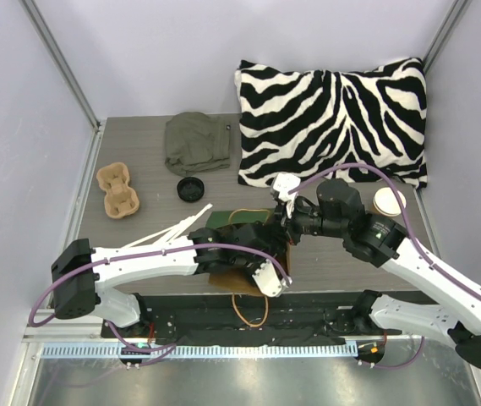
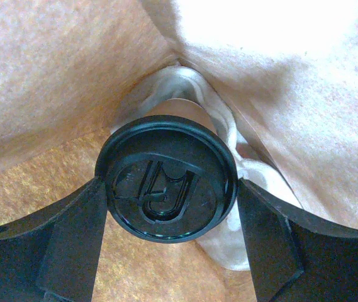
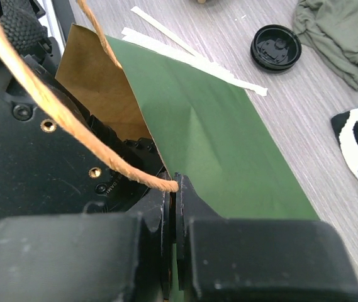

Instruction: Pack the takeout coffee

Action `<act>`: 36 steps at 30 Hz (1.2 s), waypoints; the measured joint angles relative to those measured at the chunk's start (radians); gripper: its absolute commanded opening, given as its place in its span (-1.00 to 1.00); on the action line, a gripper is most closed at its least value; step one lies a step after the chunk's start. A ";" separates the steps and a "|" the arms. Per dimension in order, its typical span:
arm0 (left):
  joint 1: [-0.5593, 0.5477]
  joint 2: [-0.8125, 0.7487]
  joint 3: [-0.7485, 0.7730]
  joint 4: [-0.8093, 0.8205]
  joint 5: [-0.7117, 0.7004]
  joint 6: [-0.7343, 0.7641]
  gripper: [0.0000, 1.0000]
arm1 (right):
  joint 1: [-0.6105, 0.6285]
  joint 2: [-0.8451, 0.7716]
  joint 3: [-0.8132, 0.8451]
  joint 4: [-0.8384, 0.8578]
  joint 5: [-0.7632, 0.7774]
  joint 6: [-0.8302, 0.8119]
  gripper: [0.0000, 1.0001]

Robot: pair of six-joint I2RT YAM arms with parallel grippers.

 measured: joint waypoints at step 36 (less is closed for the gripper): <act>-0.009 -0.106 0.101 -0.207 0.011 -0.056 0.52 | -0.008 0.059 0.073 -0.049 0.116 0.071 -0.98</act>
